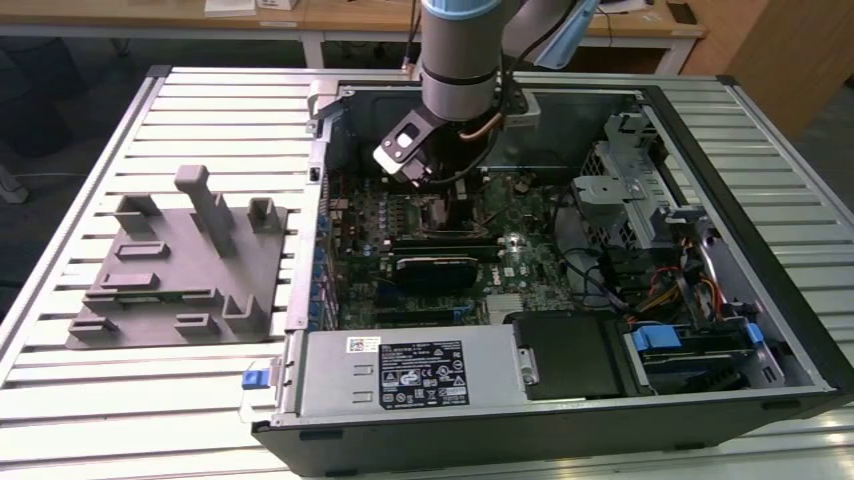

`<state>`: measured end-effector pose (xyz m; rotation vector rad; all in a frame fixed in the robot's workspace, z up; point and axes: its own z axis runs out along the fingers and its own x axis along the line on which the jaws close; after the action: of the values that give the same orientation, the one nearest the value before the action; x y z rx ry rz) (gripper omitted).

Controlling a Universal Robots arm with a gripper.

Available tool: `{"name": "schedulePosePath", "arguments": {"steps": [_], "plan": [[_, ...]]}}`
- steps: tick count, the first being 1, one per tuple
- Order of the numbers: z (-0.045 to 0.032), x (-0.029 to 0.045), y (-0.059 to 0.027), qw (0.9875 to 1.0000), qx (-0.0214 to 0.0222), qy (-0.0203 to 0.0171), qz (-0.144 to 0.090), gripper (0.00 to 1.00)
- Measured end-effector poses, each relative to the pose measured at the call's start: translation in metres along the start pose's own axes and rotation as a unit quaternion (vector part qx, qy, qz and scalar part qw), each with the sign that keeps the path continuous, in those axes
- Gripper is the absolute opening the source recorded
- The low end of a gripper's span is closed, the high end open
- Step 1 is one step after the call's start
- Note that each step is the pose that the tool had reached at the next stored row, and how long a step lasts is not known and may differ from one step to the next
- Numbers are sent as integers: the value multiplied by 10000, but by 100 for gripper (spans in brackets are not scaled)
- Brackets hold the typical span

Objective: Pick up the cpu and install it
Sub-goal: 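Place the cpu into insertion slot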

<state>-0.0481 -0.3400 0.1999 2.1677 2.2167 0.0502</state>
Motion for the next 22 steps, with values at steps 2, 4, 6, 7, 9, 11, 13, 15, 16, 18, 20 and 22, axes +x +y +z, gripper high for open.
{"name": "schedulePosePath", "arguments": {"steps": [2,4,6,7,9,11,13,15,16,18,20,22], "plan": [[7,0,-1,10000,0,-1,3,54],[16,1,-1,10000,-1,2,7,54],[22,6,-1,10000,0,3,7,54],[25,10,-2,10000,0,4,7,54],[30,17,-1,10000,-1,6,7,54],[36,17,-1,10000,0,5,6,54],[43,17,-2,10000,0,5,9,54],[52,18,-2,10000,0,5,10,54],[53,18,-3,10000,0,5,11,54],[56,21,-3,10000,0,4,12,54],[60,22,-3,10000,0,5,13,54],[66,24,-3,10000,0,5,15,54]]}}
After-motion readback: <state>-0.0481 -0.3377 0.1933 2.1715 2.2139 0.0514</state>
